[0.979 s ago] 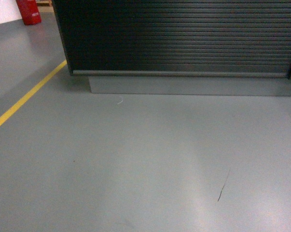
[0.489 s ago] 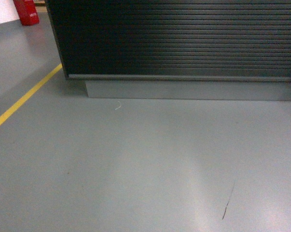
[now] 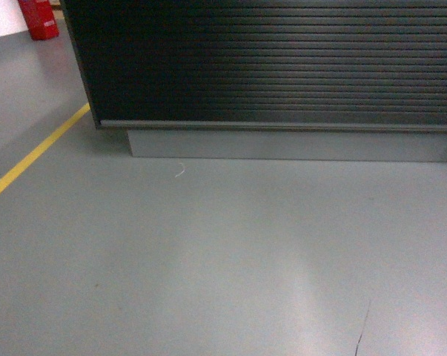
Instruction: Place dark red mango on scale at checkout
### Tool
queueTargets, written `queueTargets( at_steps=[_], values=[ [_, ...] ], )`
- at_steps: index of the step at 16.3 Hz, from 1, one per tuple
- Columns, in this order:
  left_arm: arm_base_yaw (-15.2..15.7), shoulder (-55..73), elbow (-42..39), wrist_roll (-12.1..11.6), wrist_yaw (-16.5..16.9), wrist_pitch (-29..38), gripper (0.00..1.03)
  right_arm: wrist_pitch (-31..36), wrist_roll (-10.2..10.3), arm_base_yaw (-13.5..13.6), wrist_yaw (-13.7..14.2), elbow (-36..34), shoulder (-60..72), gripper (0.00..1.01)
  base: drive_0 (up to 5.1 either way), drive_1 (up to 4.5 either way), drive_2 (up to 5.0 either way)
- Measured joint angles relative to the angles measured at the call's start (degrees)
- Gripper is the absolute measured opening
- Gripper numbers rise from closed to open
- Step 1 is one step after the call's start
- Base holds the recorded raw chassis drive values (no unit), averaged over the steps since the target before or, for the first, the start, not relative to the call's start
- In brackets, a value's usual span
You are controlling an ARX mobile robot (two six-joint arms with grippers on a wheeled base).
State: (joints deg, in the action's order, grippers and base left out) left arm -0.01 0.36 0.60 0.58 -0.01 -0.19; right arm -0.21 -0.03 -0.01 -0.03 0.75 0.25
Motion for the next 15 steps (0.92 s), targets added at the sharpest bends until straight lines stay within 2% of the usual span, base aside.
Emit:
queueTargets(
  at_steps=[15],
  values=[
    [0.0, 0.0, 0.0, 0.0, 0.0, 0.0, 0.98, 0.0, 0.0, 0.0, 0.0, 0.0, 0.0, 0.98, 0.0, 1.95, -1.9]
  ],
)
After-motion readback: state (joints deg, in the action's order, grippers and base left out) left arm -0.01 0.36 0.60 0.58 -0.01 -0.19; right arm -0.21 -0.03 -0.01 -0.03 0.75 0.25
